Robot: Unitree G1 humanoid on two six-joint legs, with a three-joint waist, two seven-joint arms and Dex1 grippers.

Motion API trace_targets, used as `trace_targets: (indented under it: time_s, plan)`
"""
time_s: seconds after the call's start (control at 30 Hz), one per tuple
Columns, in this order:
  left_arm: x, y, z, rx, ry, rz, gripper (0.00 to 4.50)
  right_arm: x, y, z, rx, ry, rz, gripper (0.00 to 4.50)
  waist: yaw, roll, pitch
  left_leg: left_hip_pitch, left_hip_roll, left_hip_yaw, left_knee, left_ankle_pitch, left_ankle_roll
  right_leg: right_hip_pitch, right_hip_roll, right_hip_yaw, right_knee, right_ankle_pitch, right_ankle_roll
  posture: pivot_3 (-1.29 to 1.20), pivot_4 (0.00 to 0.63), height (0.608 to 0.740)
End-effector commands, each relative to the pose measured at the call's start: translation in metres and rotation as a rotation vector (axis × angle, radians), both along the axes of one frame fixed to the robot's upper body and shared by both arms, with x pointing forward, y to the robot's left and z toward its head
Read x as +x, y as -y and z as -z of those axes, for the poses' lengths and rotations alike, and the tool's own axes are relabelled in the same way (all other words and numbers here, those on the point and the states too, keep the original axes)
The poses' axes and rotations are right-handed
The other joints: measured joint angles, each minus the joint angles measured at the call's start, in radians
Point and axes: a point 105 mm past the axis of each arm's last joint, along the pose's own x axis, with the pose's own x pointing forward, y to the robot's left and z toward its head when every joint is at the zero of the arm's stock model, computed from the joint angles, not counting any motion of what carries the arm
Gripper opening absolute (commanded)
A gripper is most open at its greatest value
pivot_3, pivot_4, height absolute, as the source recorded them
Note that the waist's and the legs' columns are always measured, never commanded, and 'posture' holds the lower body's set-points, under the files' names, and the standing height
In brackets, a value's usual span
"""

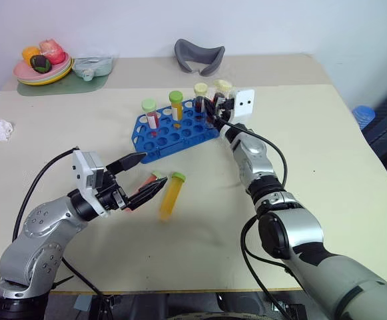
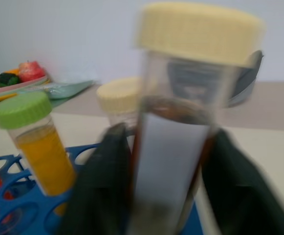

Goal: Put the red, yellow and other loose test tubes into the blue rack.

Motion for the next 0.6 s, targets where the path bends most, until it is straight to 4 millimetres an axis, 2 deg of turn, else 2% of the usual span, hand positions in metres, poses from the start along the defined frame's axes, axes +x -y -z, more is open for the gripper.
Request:
trace_targets:
  time_s: [0.03,0.53,0.6]
  plan:
    - [-0.0017,0.0018,-0.0071,0.002,0.041,0.012,4.5,-0.0019,0.0018,-0.0173,0.01,0.063,0.001,0.85,0.0,0.0,0.0,0.0,0.0,0.0,0.0,0.0,0.0,0.0,0.0,0.0,0.0,0.0,0.0,0.0,0.15,0.74]
    - [-0.0021,0.0034,-0.0064,-0.002,0.041,0.014,4.5,-0.0047,0.0007,-0.0156,0.009,0.07,0.008,0.85,0.0,0.0,0.0,0.0,0.0,0.0,0.0,0.0,0.0,0.0,0.0,0.0,0.0,0.0,0.0,0.0,0.15,0.74]
    - [-0.0023,0.0035,-0.0063,-0.003,0.04,0.013,4.5,-0.0047,0.0005,-0.0162,0.007,0.075,0.007,1.87,0.0,0.0,0.0,0.0,0.0,0.0,0.0,0.0,0.0,0.0,0.0,0.0,0.0,0.0,0.0,0.0,0.15,0.74]
